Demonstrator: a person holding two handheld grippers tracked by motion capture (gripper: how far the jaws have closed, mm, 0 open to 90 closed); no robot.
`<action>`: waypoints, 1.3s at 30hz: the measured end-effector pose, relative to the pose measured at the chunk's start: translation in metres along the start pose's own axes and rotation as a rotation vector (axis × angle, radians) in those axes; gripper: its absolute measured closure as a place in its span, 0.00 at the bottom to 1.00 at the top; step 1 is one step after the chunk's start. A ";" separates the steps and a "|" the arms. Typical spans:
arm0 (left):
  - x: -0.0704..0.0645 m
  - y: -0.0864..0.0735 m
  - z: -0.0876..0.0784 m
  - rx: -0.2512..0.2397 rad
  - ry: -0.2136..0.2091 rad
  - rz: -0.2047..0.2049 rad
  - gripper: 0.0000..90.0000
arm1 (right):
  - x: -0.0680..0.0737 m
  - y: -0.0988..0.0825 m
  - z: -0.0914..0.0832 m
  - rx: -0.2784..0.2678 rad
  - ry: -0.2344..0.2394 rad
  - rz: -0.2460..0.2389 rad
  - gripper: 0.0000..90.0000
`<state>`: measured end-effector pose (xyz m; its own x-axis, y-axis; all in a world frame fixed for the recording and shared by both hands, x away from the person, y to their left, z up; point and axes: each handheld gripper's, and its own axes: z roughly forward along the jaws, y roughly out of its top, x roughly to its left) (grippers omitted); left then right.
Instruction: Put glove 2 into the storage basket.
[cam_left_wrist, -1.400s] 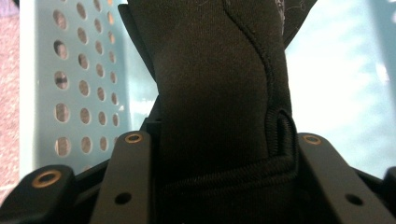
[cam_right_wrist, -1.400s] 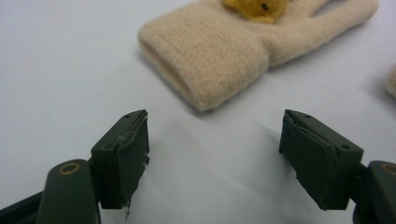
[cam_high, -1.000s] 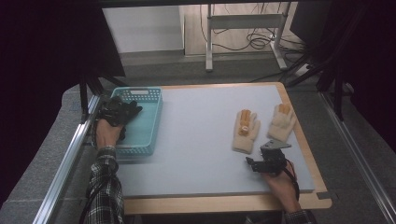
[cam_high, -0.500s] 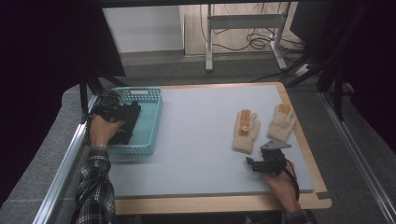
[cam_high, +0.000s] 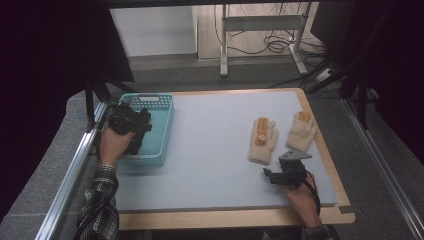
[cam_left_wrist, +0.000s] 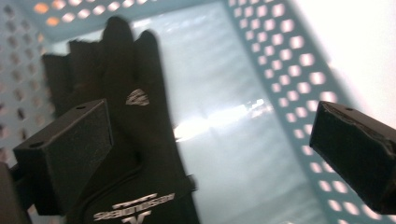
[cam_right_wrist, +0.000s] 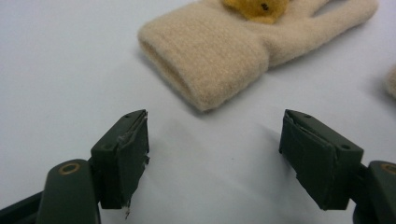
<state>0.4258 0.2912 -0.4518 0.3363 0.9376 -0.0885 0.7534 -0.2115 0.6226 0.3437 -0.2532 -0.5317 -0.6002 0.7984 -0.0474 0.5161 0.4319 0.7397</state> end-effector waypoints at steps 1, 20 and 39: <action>-0.004 0.000 -0.001 -0.006 -0.006 0.010 0.00 | 0.000 0.000 0.000 0.000 0.001 0.000 0.26; -0.113 -0.027 -0.014 -0.105 -0.137 0.242 0.00 | 0.000 0.000 0.000 0.000 -0.005 0.000 0.25; -0.163 -0.079 0.019 -0.134 -0.289 0.278 0.00 | 0.000 0.000 0.000 0.002 -0.005 0.001 0.25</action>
<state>0.3219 0.1494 -0.5014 0.6751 0.7302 -0.1052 0.5378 -0.3896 0.7477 0.3438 -0.2530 -0.5318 -0.5966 0.8010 -0.0497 0.5179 0.4315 0.7387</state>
